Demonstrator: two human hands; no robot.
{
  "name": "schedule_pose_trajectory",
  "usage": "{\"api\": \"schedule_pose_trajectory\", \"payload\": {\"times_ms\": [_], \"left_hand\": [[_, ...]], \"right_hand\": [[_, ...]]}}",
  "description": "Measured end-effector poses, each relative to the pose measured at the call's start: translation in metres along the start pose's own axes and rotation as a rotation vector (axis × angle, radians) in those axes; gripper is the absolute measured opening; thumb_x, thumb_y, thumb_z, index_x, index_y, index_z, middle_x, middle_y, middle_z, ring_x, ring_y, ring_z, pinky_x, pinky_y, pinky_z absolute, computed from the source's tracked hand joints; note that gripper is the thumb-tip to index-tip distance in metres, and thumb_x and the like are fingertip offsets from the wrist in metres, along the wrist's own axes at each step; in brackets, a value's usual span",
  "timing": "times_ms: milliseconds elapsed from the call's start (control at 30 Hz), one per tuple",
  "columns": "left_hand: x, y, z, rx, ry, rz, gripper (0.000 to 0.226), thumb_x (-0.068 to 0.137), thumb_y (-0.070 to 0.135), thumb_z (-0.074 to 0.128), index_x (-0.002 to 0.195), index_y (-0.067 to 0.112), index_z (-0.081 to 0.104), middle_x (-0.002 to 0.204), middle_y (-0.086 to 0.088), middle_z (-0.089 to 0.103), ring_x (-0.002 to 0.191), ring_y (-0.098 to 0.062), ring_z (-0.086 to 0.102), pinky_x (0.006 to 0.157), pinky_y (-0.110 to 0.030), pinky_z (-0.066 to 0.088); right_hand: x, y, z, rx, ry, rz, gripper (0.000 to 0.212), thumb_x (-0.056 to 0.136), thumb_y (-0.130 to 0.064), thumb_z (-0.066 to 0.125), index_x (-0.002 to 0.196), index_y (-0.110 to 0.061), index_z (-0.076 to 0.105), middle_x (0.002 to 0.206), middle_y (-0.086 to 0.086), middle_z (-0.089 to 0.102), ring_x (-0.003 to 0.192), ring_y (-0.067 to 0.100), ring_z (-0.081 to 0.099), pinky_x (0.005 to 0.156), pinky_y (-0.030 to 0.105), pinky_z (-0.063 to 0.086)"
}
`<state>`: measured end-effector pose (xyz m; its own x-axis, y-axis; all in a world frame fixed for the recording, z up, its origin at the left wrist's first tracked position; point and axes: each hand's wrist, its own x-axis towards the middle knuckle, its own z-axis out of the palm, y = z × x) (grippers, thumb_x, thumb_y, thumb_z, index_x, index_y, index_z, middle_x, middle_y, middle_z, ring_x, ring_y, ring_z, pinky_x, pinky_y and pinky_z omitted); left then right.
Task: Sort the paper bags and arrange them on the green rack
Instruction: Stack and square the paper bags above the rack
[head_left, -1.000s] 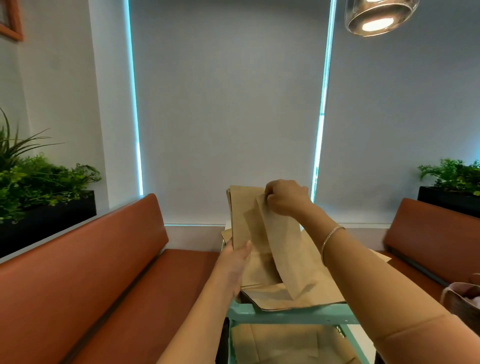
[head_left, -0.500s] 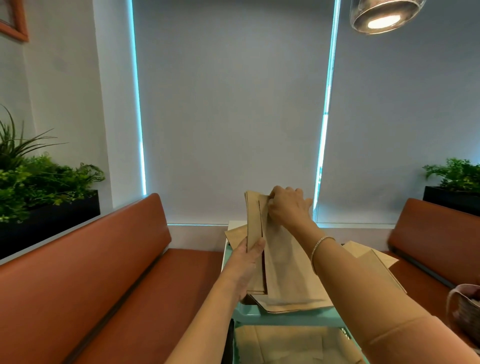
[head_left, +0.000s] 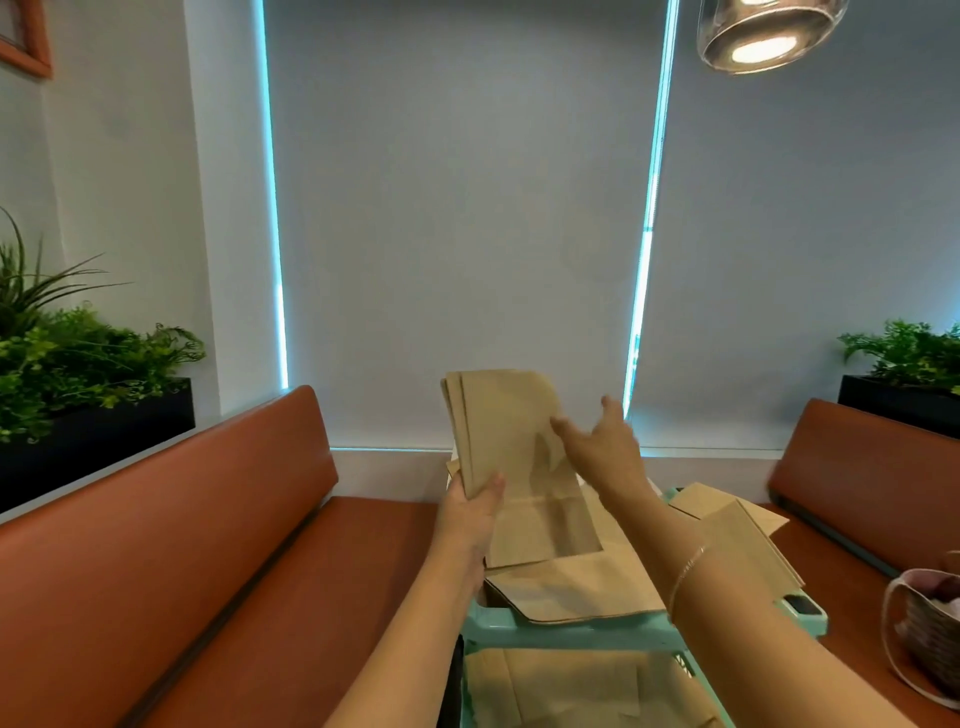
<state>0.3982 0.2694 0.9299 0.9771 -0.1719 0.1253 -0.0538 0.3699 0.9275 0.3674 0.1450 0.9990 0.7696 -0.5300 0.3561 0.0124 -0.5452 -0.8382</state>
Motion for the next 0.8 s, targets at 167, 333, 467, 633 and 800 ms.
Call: {"api": "schedule_pose_trajectory", "payload": {"times_ms": [167, 333, 467, 633, 800], "left_hand": [[-0.001, 0.002, 0.002, 0.008, 0.049, -0.027, 0.019, 0.094, 0.025, 0.056, 0.112, 0.028, 0.051, 0.119, -0.006, 0.062, 0.112, -0.026, 0.058, 0.099, -0.050, 0.045], [-0.006, 0.007, 0.005, -0.047, 0.031, -0.073, 0.013, 0.096, 0.019, 0.050, 0.109, 0.021, 0.052, 0.108, -0.006, 0.063, 0.104, -0.025, 0.059, 0.092, -0.042, 0.049], [-0.009, 0.009, 0.003, -0.025, 0.011, -0.140, 0.010, 0.092, 0.015, 0.057, 0.095, 0.023, 0.051, 0.100, -0.008, 0.064, 0.097, -0.029, 0.062, 0.088, -0.048, 0.051], [-0.010, 0.010, 0.007, -0.090, 0.071, -0.083, 0.022, 0.090, 0.007, 0.058, 0.110, 0.015, 0.051, 0.101, -0.011, 0.065, 0.093, -0.028, 0.063, 0.079, -0.043, 0.053], [-0.010, 0.014, 0.004, -0.226, 0.230, -0.044, 0.023, 0.092, 0.001, 0.054, 0.112, 0.013, 0.051, 0.101, -0.010, 0.062, 0.097, -0.029, 0.060, 0.078, -0.040, 0.052]], "right_hand": [[-0.027, 0.036, 0.015, 0.036, -0.236, 0.147, 0.061, 0.094, -0.049, 0.042, 0.142, -0.014, 0.029, 0.127, 0.010, 0.051, 0.112, 0.028, 0.053, 0.091, 0.041, 0.050], [-0.035, 0.034, 0.022, -0.029, -0.298, 0.023, 0.046, 0.096, -0.043, 0.041, 0.133, -0.016, 0.037, 0.116, 0.003, 0.056, 0.105, 0.024, 0.057, 0.090, 0.045, 0.051], [-0.033, 0.034, 0.014, -0.052, -0.323, -0.066, 0.051, 0.096, -0.039, 0.046, 0.141, -0.021, 0.032, 0.129, 0.002, 0.054, 0.109, 0.021, 0.055, 0.094, 0.038, 0.048], [-0.028, 0.035, 0.006, -0.083, -0.385, -0.075, 0.073, 0.090, -0.047, 0.053, 0.148, -0.023, 0.018, 0.136, 0.003, 0.049, 0.108, 0.018, 0.054, 0.086, 0.031, 0.050], [-0.027, 0.033, -0.006, -0.247, -0.580, 0.057, 0.121, 0.068, -0.061, 0.069, 0.149, -0.014, -0.007, 0.138, 0.009, 0.046, 0.116, 0.023, 0.050, 0.093, 0.032, 0.044]]}}
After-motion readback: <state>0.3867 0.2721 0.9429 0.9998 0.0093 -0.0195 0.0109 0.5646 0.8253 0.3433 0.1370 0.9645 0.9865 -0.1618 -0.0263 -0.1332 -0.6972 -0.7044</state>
